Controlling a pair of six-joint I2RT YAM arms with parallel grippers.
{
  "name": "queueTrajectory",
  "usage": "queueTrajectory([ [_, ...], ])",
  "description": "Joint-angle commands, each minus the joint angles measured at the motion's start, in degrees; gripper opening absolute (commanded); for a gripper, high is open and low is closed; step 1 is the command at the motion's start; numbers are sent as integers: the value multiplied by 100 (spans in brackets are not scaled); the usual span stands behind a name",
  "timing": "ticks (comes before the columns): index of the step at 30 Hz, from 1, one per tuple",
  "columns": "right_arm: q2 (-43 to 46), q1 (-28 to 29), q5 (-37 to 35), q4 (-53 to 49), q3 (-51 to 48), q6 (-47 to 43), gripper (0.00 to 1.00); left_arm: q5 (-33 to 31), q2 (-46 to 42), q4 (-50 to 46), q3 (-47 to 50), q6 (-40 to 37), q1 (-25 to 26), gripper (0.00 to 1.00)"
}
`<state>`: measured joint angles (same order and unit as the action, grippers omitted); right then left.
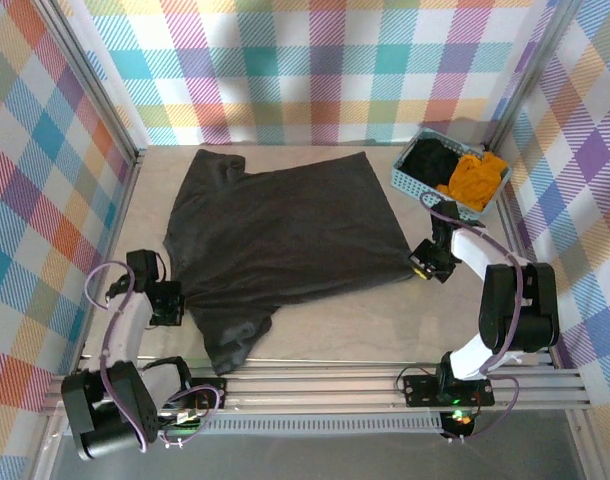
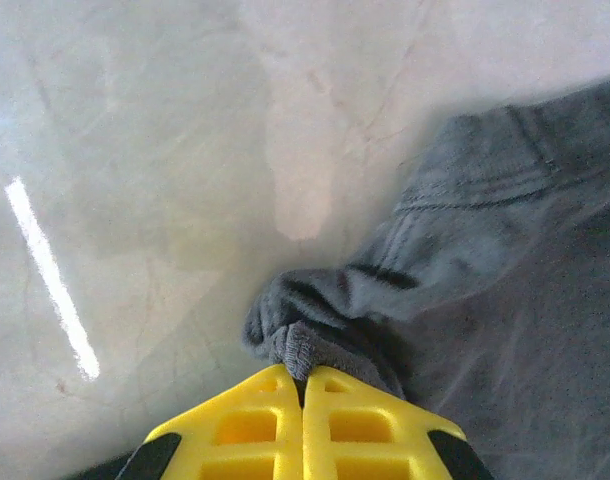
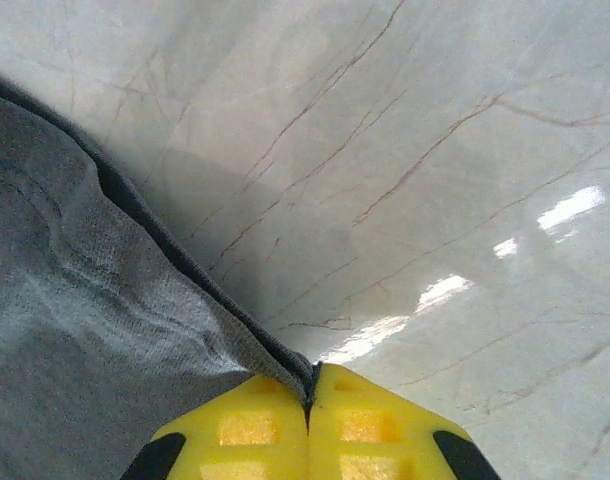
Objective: Fold and stack the t-shirts
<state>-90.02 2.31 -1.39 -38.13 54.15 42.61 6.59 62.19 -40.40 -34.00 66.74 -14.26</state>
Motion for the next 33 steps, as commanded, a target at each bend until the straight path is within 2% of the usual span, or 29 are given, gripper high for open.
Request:
queueTrajectory([
  [1,-226,7,-423,-178,230,-64,0,-501,322,-128,-340,-407,37,0],
  [4,-343,12,-299,-132,294,-132,0,-350,559,99,-473,-548,48,0],
  [5,-335,29,-266,-167,334,-176,6,-304,626,60,-594,-622,52,7],
  [7,-173,109,-304,-321,413,-246,21,-417,641,-462,-999,-727,139,36],
  [8,9,182,-398,-424,457,-264,28,-616,564,-870,-1297,-725,232,45],
  [10,404,393,-702,-674,554,-268,39,-1123,235,-1430,-1783,-619,462,50],
  [12,776,726,-959,-725,620,-318,47,-1405,-59,-1464,-2028,-475,688,51],
  [14,891,992,-916,-514,636,-388,46,-1067,74,-1151,-2037,-409,721,48],
  [16,686,1165,-471,-53,622,-508,43,-574,595,-592,-2023,-451,739,44],
  [19,-40,1306,303,631,766,-682,33,-117,1697,3,-2219,-606,810,39],
  [21,-645,1429,430,793,1062,-869,30,-144,2473,0,-2555,-728,820,35],
  [27,-2080,1491,737,377,2198,-1087,28,-308,4264,-314,-3797,-1325,795,32],
  [33,-3275,1484,764,-396,3374,-955,29,-319,5762,-575,-5102,-1523,624,30],
])
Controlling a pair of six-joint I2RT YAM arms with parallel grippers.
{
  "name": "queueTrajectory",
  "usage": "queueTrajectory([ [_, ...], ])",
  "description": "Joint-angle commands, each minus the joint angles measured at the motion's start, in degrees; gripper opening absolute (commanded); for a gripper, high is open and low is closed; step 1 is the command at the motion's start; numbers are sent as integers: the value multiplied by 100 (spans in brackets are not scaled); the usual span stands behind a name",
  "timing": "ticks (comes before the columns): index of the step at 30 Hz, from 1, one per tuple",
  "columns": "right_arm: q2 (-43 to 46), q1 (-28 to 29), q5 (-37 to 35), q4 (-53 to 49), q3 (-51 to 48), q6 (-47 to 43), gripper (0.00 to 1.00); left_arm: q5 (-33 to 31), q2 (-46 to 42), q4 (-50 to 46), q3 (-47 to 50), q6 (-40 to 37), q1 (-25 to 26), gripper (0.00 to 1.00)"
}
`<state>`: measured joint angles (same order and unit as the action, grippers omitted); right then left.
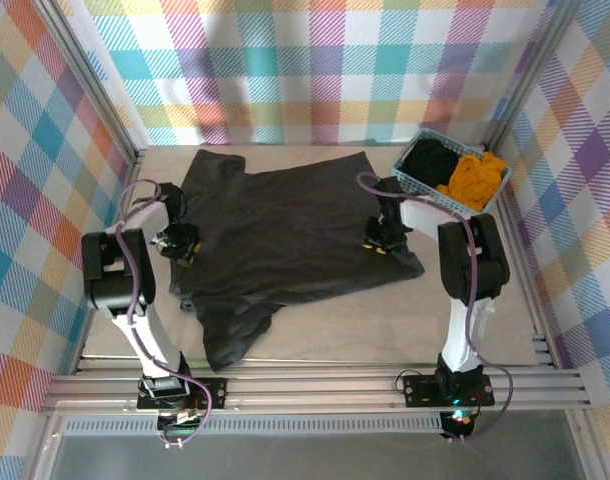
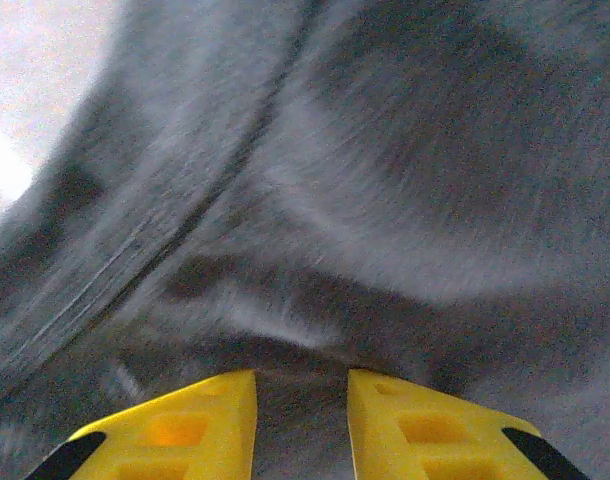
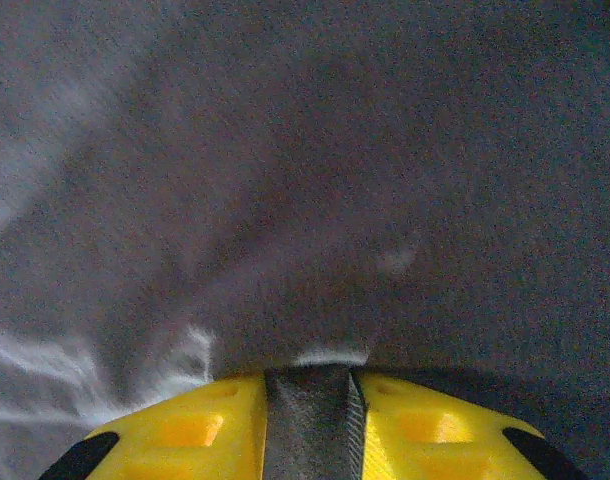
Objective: Fold and stack the t-shirts
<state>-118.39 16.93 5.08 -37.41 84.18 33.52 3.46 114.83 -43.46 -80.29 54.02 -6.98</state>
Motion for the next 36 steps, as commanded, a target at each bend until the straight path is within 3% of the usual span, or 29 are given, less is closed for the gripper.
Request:
queueTrajectory([
  [1,-603,21,105,-581,586,-15,30,9,721,-324,-732,-273,-124,29],
  [8,-1962,3,22,-1694,2562,318,33,205,2421,-575,-3372,-518,-189,28],
  [13,-2145,3,-51,-2020,3185,707,38,-29,3477,-1168,-5525,-733,-206,30],
  [16,-1885,8,-75,-1977,3166,790,43,8,3647,-1115,-6092,-884,-199,40],
  [19,-1429,-1,-134,-1810,2975,704,48,-183,3176,-1228,-6124,-1067,-80,53],
  [22,-876,-13,-355,-1789,2611,648,52,-848,1963,-1508,-5123,-1129,145,58],
  [24,-409,-40,-428,-1652,2094,626,52,-1062,760,-1360,-3444,-787,212,55],
  [30,1135,-42,-200,-844,36,763,53,-1021,-2268,-1259,1011,62,602,43],
  [36,2051,-40,429,-207,-1411,751,56,-372,-4007,-1309,3308,300,1299,42],
])
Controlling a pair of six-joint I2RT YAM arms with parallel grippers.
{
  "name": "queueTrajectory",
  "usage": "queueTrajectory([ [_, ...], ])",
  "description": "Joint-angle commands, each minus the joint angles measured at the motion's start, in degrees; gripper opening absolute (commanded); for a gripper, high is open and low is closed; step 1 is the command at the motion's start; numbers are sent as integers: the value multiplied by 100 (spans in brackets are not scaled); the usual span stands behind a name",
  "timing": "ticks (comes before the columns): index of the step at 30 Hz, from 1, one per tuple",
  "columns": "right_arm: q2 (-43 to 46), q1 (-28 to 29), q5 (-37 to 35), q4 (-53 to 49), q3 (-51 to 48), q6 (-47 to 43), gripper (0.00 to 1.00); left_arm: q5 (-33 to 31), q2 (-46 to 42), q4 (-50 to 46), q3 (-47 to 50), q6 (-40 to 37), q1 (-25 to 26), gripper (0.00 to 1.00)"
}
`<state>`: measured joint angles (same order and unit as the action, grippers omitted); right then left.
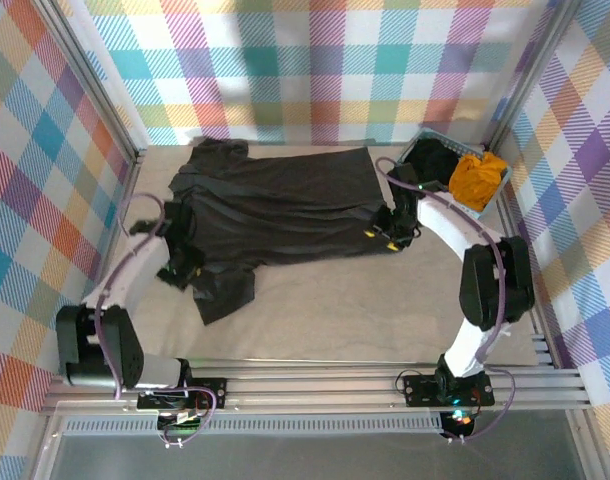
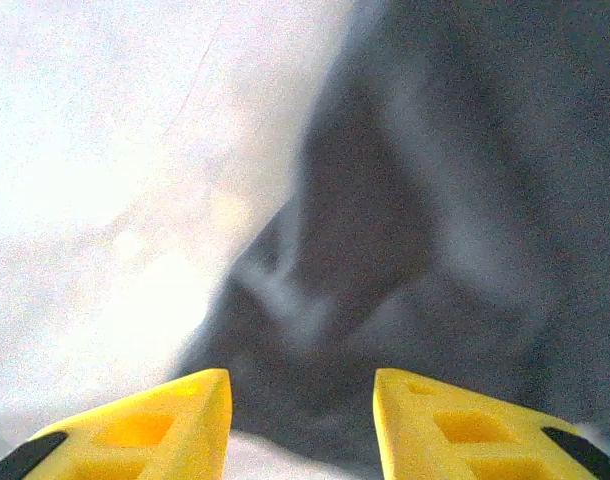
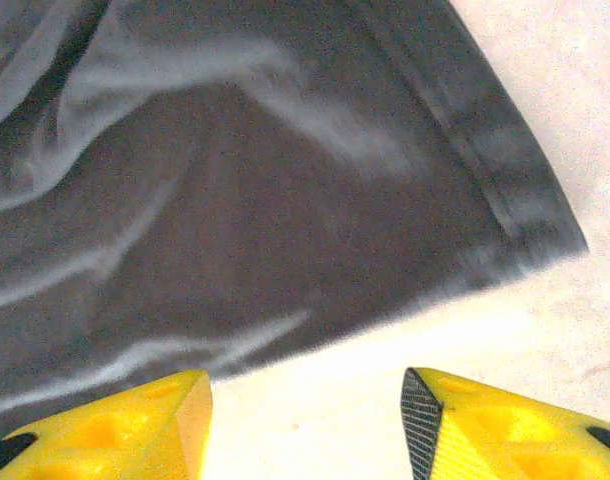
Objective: Fold and stack the t-shirts
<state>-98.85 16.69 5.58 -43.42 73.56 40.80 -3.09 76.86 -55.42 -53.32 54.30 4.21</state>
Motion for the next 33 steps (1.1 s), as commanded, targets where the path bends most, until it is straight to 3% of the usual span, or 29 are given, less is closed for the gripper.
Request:
queueTrajectory([
  [1,157,-14,439,420,-468,-5,56,352,-375,-44,845,281,236,43],
  [8,251,-458,503,559,-1054,-102,56,747,-319,720,1675,258,295,50],
  [14,272,-893,334,727,-1230,-232,55,518,109,1725,1703,324,296,47],
  [22,-215,-1118,435,1136,-800,3,51,503,-33,2157,1641,469,313,33],
  [30,-909,-1123,355,1125,-362,234,44,514,-121,2080,1592,449,310,0],
  [33,-1058,-1115,285,988,-169,284,41,443,-284,1612,1428,467,309,0],
])
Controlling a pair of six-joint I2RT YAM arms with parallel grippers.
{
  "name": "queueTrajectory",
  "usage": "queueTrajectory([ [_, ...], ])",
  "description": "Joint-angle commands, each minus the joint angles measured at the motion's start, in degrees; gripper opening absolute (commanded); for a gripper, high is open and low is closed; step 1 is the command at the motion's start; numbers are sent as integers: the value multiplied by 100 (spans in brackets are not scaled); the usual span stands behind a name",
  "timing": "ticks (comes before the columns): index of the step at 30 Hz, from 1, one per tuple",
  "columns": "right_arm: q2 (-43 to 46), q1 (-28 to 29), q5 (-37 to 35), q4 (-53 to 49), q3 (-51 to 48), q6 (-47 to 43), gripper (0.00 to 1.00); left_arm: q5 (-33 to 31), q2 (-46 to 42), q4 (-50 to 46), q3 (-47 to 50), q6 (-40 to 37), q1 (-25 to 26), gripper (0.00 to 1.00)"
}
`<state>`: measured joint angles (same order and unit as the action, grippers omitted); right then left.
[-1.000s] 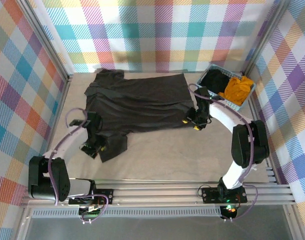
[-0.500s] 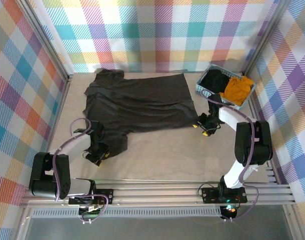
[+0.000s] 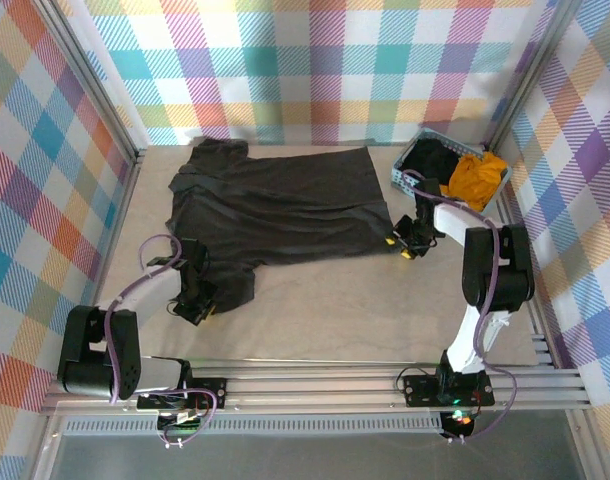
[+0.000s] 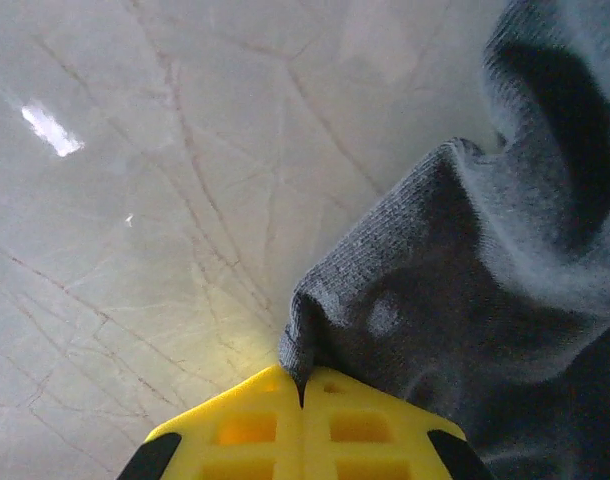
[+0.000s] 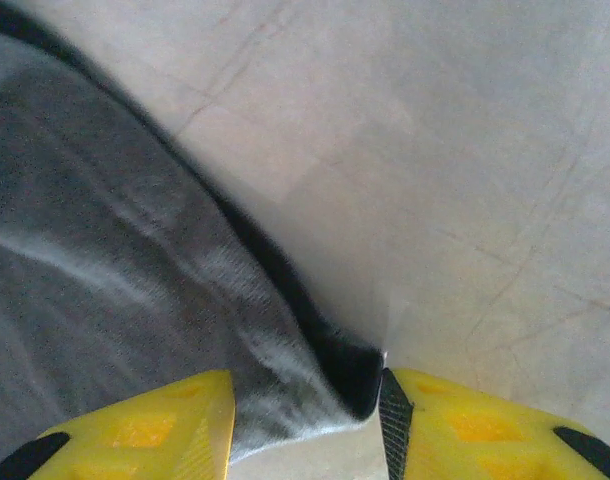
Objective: Fold and stack the t-shirts
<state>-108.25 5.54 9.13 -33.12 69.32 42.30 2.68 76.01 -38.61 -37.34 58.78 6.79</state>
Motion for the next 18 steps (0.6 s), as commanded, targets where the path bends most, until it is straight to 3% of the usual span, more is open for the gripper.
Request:
queueTrajectory([
  [1,-169,-1,-99,-122,317,137,40,-180,-290,-231,-210,43,51,0],
  [6,-191,0,-243,-353,288,214,30,-249,-781,-639,-239,207,53,0],
  [10,-63,0,-296,-362,105,230,15,-199,-1017,-878,-257,256,51,0],
  [18,573,21,-412,-478,-398,161,2,-245,-1858,-1908,-274,405,55,0],
])
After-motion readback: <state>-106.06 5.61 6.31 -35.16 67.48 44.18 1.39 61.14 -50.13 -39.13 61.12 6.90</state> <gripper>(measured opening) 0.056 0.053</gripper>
